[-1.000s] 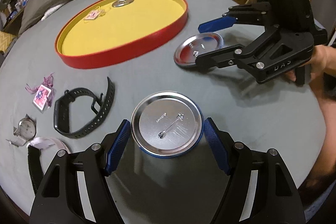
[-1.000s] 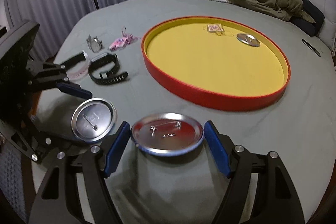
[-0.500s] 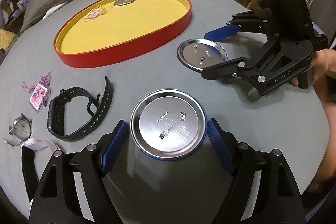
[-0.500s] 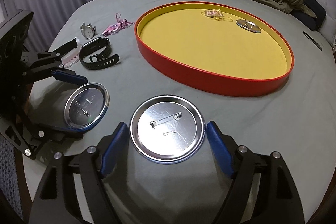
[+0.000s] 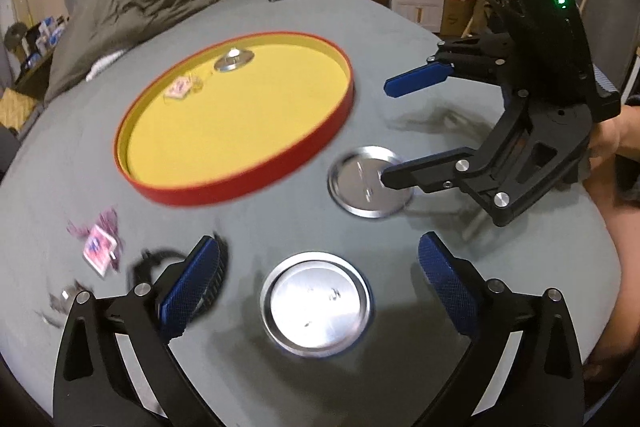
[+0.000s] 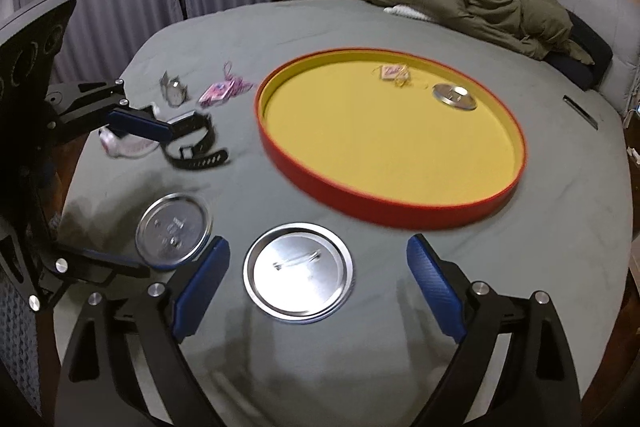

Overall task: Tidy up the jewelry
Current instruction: 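Open both tools to set the two silver badges down on the bed, then move the left tool over the yellow-cord card badge while the right tool approaches the last silver badge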

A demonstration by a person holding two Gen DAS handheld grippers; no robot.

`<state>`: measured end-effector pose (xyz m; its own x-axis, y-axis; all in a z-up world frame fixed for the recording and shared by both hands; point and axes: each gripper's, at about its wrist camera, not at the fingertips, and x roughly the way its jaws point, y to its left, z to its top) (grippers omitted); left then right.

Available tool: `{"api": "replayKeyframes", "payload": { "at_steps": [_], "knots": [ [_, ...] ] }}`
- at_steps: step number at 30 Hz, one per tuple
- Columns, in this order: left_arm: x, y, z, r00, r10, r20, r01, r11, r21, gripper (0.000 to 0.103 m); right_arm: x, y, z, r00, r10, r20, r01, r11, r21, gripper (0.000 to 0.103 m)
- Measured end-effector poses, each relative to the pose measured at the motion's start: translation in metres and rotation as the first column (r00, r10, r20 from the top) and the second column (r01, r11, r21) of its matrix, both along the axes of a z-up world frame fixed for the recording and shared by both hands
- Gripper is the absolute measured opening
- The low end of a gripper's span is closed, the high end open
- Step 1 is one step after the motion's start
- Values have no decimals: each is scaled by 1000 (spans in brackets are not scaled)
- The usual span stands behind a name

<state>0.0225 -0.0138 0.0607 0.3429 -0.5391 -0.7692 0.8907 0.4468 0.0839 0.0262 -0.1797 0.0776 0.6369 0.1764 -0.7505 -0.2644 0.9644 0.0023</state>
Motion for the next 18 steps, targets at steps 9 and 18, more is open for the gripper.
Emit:
{"api": "replayKeyframes", "payload": {
  "at_steps": [9,18],
  "knots": [
    [25,-29,34,998,-3,60,4,1000,-26,97,21,-27,31,998,-45,43,45,999,-5,86],
    [77,-51,55,997,49,60,-45,996,-80,97,65,-59,50,992,-113,54,111,993,30,86]
  ]
}}
